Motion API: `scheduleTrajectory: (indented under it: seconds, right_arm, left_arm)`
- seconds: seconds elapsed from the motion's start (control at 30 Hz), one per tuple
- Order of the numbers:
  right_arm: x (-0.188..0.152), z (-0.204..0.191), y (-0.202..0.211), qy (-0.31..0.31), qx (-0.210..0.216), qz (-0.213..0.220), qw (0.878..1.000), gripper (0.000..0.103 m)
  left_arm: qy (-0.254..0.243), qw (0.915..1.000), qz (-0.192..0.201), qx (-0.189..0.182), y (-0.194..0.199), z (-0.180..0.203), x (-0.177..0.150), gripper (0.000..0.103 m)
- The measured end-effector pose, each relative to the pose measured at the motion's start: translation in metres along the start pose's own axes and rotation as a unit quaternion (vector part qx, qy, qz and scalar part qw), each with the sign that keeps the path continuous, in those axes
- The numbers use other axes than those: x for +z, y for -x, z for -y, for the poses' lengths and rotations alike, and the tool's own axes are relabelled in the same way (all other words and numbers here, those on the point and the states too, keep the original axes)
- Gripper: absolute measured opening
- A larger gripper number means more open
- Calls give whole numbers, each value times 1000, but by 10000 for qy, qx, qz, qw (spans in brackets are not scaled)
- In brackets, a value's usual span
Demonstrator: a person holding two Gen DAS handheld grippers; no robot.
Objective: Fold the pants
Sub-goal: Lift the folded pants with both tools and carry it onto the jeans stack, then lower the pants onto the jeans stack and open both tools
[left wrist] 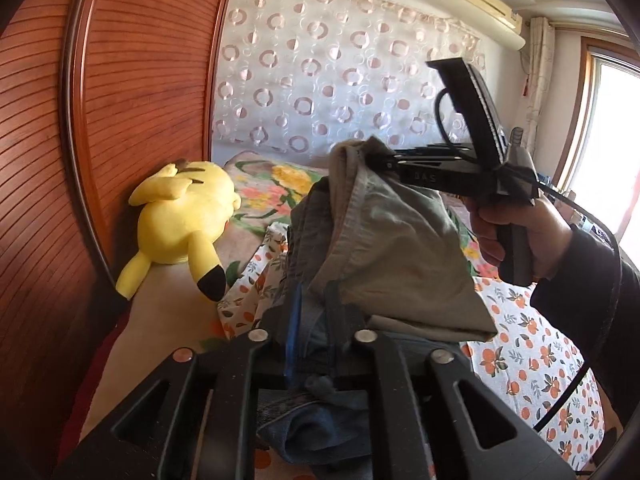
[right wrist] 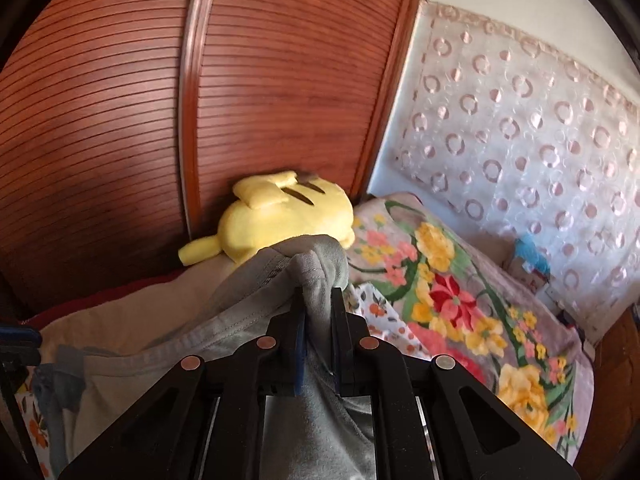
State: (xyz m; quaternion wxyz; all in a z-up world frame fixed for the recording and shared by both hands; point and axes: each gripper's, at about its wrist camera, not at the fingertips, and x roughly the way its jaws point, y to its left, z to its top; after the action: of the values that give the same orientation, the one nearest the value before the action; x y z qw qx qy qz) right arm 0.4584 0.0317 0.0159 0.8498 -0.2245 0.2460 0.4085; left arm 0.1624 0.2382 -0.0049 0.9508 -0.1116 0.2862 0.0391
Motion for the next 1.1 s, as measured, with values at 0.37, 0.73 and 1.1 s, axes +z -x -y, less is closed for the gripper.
scheduleTrajectory:
  seconds: [0.37,0.73,1.1]
  right_arm:
    - [-41,25,74,-773,-62,652,9949,45]
    - [-75,30,35,-1189,70,43,9929,45]
    - [-81,38,24,-1535,37,54,9881,54]
  left_arm:
    - [-340,9993,-57,-145,-27,23,17,47]
    - [-83,9977,-658,-164,-64,4,5,27]
    - [-386,9974,-575,220,-48,19,-2,25]
